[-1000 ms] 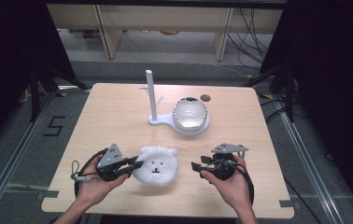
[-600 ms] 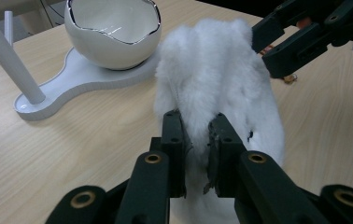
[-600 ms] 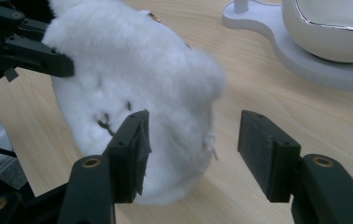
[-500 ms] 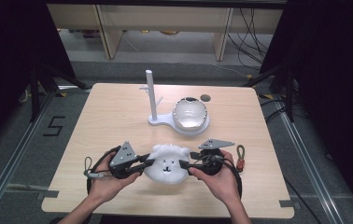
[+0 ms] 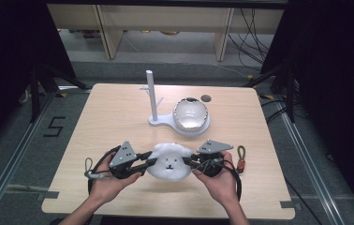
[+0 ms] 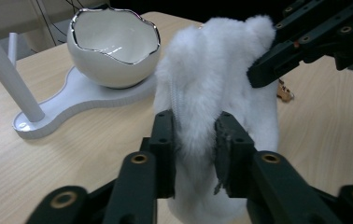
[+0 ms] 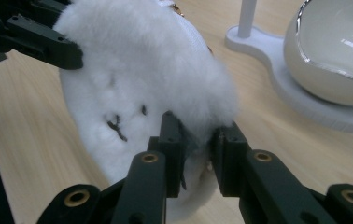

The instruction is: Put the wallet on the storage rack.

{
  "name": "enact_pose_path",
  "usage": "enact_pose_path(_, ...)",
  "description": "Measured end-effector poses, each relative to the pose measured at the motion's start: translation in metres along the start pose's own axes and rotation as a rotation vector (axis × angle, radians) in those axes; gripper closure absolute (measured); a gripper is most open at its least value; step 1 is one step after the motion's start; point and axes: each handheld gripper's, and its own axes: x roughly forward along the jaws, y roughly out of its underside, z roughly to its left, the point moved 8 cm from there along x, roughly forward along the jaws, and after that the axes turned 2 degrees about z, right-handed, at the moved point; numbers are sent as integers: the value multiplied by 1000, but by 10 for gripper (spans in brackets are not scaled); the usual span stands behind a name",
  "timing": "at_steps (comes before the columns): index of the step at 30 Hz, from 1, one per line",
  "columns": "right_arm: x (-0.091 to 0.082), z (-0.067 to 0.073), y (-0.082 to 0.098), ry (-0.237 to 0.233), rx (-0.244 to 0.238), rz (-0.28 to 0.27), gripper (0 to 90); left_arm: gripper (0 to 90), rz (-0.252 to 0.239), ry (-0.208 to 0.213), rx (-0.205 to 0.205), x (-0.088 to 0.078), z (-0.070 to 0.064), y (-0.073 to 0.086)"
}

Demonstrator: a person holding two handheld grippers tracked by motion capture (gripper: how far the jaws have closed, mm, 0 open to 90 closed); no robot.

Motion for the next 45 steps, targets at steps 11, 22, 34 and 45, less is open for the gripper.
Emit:
enact_pose_path(11,-11,-12,-13,56,-60,-58,780,452,-23,-77,1,-15,20,7)
enact_pose_path(22,-22,-28,-30,110,-80,-90,780,439,-41,-189,-53,-57,52,36)
enact_pose_path(34,-26,-40,-44,130,-58,-97,780,434,-61,-275,-150,-77,75,62)
enact_pose_path(45,-33,-57,-64,179,-91,-129,780,431,-80,-306,-195,-75,86,77)
